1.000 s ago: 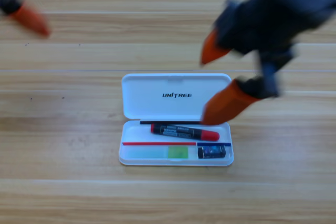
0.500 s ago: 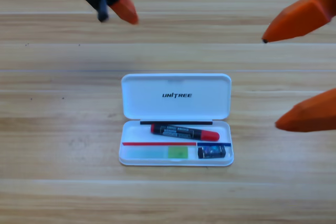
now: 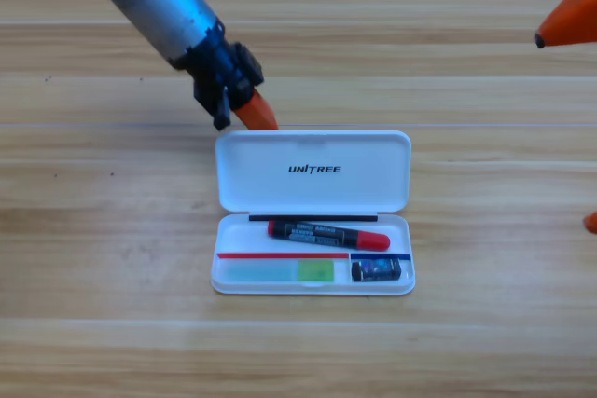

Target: Clean up eraser and pencils

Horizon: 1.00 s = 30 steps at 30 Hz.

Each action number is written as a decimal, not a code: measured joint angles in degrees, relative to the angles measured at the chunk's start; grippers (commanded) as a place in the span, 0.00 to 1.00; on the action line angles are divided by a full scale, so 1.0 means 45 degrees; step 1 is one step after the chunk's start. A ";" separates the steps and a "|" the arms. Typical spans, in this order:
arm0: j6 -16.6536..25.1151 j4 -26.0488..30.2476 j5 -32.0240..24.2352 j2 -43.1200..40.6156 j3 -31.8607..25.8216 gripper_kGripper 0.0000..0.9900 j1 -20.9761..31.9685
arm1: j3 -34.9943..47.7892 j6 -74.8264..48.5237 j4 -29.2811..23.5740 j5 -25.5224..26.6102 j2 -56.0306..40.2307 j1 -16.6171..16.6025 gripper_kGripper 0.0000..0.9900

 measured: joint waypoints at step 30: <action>0.0360 0.0904 -0.1790 -0.0364 0.1809 0.00 0.0107 | 0.0141 0.0000 -0.0193 0.0475 0.1143 0.0000 0.99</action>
